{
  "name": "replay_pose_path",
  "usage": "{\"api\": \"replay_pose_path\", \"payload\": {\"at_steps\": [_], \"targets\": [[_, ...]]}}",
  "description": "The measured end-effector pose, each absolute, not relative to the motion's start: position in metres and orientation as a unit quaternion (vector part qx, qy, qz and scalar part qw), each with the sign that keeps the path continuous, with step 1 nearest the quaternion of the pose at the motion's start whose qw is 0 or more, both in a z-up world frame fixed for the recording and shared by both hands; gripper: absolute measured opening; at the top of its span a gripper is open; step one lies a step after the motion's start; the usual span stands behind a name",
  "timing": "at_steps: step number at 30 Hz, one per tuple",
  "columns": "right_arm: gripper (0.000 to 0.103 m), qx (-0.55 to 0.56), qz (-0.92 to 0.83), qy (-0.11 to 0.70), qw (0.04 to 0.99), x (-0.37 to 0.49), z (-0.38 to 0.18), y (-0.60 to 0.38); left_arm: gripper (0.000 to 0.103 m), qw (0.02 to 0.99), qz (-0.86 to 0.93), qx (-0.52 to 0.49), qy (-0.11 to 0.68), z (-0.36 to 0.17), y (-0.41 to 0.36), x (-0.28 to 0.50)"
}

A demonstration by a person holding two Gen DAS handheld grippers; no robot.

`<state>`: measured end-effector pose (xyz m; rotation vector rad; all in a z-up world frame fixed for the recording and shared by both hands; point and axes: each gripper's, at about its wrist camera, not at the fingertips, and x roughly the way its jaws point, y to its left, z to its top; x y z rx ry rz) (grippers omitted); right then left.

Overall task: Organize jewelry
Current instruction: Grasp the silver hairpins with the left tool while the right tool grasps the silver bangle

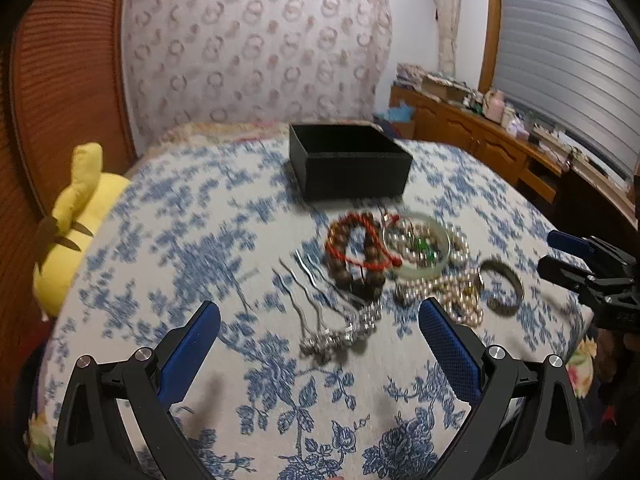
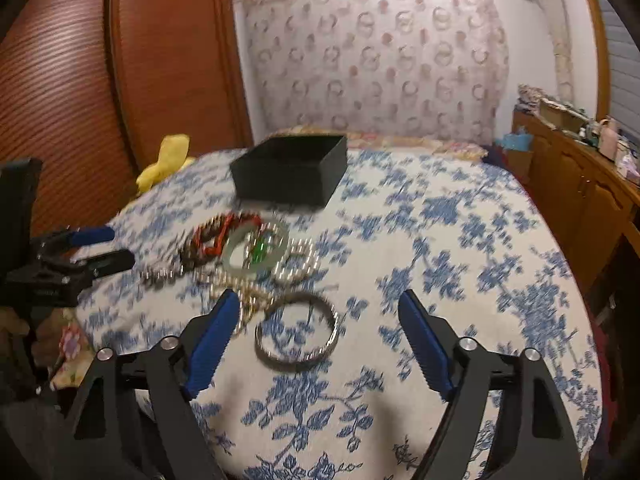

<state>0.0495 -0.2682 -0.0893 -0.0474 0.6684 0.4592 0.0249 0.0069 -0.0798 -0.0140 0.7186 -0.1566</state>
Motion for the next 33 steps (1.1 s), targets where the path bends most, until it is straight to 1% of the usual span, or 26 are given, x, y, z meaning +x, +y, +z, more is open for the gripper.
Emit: {"api": "replay_pose_path", "payload": {"at_steps": [3,6,8,12,19,25,27,28,29,30,31,33], "targets": [[0.074,-0.038,0.238,0.341,0.909,0.050,-0.099,-0.262,0.096,0.926,-0.086,-0.009,0.367,-0.088,0.006,0.030],[0.073,-0.052,0.252,0.353,0.900,0.053,-0.105,-0.256,0.094,0.920,-0.099,-0.008,0.378,-0.095,0.004,0.033],[0.073,-0.056,0.257,0.360,0.895,0.054,-0.108,-0.254,0.084,0.917,-0.106,-0.005,0.385,-0.098,0.002,0.034],[0.073,-0.069,0.260,0.373,0.888,0.059,-0.114,-0.251,0.076,0.911,-0.113,-0.007,0.397,-0.103,0.000,0.039],[0.073,-0.088,0.262,0.378,0.883,0.064,-0.118,-0.241,0.076,0.904,-0.108,-0.013,0.413,-0.108,-0.002,0.054],[0.073,-0.097,0.257,0.381,0.883,0.068,-0.122,-0.237,0.075,0.906,-0.094,0.012,0.412,-0.110,-0.008,0.060],[0.073,-0.099,0.257,0.379,0.883,0.069,-0.122,-0.236,0.070,0.908,-0.087,0.020,0.410,-0.111,-0.009,0.059],[0.073,-0.100,0.257,0.379,0.883,0.070,-0.122,-0.235,0.066,0.909,-0.084,0.025,0.408,-0.111,-0.009,0.059],[0.072,-0.102,0.257,0.379,0.883,0.071,-0.123,-0.235,0.059,0.909,-0.085,0.026,0.406,-0.111,-0.009,0.057],[0.070,-0.103,0.257,0.379,0.883,0.071,-0.123,-0.234,0.054,0.910,-0.086,0.026,0.404,-0.110,-0.007,0.056],[0.067,-0.103,0.258,0.378,0.883,0.071,-0.124,-0.234,0.053,0.911,-0.086,0.024,0.404,-0.110,-0.006,0.055],[0.061,-0.105,0.259,0.376,0.884,0.070,-0.124,-0.235,0.052,0.911,-0.090,0.024,0.402,-0.110,-0.001,0.051]]}}
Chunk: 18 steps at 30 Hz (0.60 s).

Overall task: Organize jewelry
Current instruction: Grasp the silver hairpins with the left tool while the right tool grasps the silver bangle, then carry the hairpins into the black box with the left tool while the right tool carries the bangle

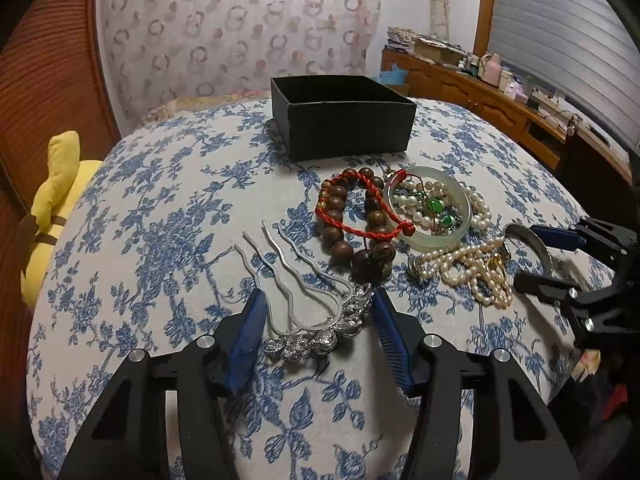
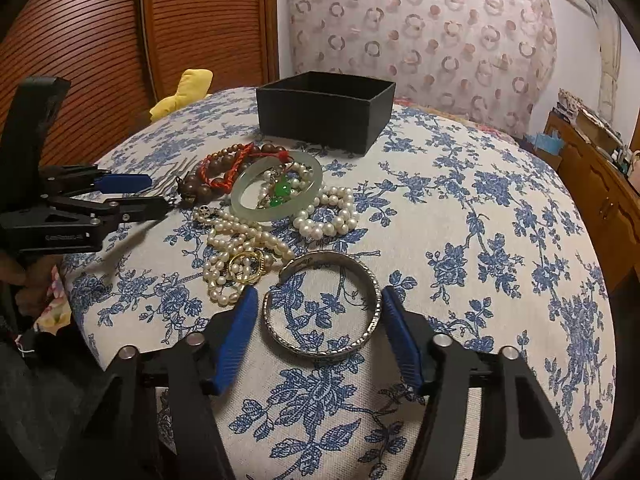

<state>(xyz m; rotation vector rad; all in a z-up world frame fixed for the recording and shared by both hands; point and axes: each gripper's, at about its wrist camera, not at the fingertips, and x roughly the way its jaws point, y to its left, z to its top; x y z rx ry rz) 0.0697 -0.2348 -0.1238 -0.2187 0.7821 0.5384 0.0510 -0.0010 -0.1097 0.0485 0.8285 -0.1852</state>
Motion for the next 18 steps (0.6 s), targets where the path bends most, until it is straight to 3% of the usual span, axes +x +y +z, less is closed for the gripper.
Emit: {"api": "replay_pose_path", "payload": {"at_steps": [18], "targets": [[0.060,-0.100,0.267,0.347,0.894,0.074,-0.101,-0.235,0.052,0.930,-0.088,-0.016,0.357,-0.083,0.030,0.037]]}}
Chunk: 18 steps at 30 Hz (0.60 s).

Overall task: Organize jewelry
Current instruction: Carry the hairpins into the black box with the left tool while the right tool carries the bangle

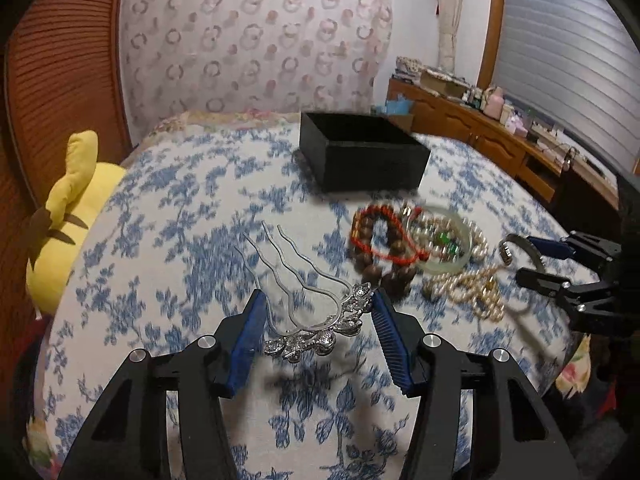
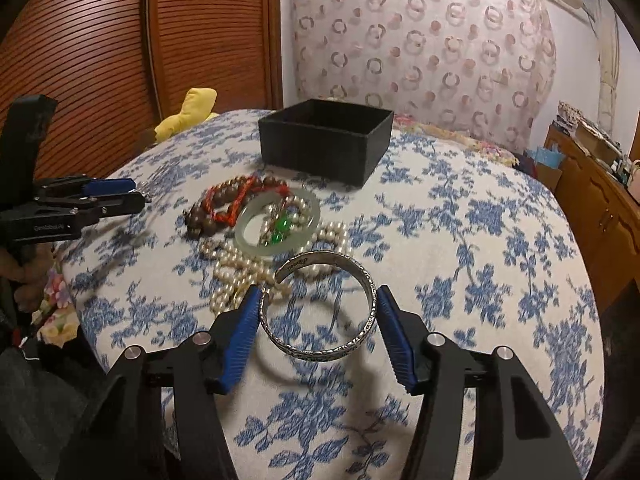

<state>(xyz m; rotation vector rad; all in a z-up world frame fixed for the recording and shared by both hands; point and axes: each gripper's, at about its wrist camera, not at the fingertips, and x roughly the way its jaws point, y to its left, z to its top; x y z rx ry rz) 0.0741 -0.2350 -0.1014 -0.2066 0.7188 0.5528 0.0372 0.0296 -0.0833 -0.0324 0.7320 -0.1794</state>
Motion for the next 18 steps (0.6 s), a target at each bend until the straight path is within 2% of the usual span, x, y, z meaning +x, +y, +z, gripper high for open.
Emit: {"api": "replay_pose_path", "payload": {"at_steps": [18], "targets": [[0.060,-0.099,0.265,0.294,0.913,0.138,-0.054,-0.225,0.052,0.942,-0.130,0.010,0.310,-0.036,0.001,0.122]]}}
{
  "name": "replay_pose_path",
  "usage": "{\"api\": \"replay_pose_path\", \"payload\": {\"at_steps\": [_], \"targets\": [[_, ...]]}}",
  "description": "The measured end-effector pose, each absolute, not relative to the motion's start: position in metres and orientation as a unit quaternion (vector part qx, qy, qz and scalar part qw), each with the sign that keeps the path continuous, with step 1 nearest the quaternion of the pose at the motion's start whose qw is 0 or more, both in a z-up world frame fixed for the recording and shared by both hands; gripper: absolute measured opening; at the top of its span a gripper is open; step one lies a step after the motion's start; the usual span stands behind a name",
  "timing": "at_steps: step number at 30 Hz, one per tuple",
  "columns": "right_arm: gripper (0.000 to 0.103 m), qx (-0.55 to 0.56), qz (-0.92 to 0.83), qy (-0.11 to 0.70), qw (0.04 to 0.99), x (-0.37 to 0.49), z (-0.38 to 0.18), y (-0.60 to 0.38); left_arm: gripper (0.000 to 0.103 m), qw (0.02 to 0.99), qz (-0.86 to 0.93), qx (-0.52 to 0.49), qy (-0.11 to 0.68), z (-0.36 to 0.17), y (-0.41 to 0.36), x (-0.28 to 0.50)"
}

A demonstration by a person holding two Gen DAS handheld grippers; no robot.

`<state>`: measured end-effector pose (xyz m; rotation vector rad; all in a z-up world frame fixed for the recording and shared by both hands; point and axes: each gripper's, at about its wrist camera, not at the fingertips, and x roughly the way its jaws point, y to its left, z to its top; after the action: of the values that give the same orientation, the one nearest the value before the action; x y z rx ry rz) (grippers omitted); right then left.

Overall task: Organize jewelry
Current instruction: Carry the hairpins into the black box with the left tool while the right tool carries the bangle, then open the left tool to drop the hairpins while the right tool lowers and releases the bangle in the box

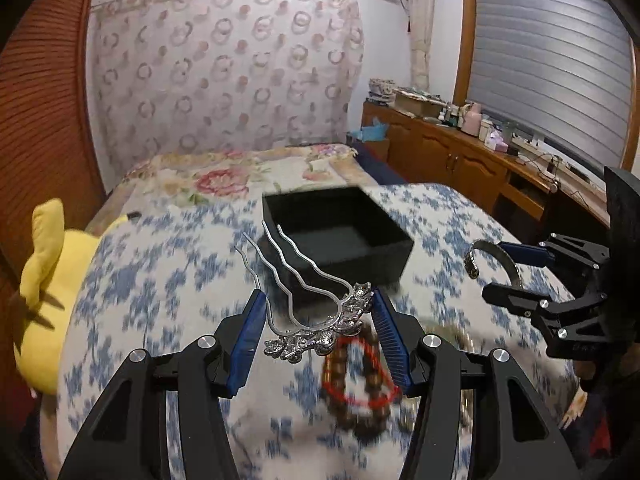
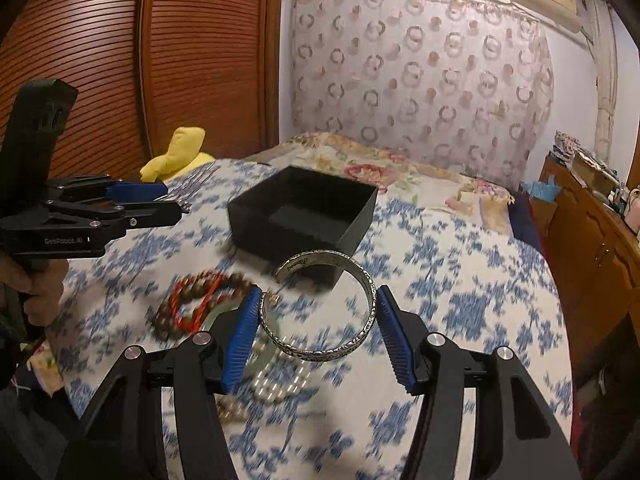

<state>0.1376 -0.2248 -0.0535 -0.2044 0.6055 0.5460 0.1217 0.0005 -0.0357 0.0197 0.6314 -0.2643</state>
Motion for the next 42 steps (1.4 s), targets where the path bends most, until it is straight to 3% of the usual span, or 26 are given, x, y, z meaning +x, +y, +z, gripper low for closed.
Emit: {"api": "replay_pose_path", "payload": {"at_steps": [8,21,23,28,42], "targets": [[0.060,-0.085,0.260,0.286,0.918,0.170,-0.045,-0.226,0.052,0.942,-0.143,0.011,0.302,-0.022,-0.016,0.174],[0.060,-0.090,0.265,0.297,0.913,0.217,-0.048,-0.217,0.053,0.931,-0.138,0.002,0.338,-0.050,-0.023,0.233],[0.060,-0.088,0.268,0.301,0.911,0.225,-0.049,-0.215,0.062,0.931,-0.140,-0.002,0.339,-0.049,-0.022,0.236],[0.060,-0.081,0.289,0.309,0.903,0.238,-0.053,-0.203,0.064,0.935,-0.134,0.000,0.328,-0.043,-0.016,0.233],[0.061,-0.099,0.308,0.332,0.886,0.259,-0.067,-0.165,0.089,0.945,-0.084,-0.007,0.316,-0.047,0.031,0.201]]}}
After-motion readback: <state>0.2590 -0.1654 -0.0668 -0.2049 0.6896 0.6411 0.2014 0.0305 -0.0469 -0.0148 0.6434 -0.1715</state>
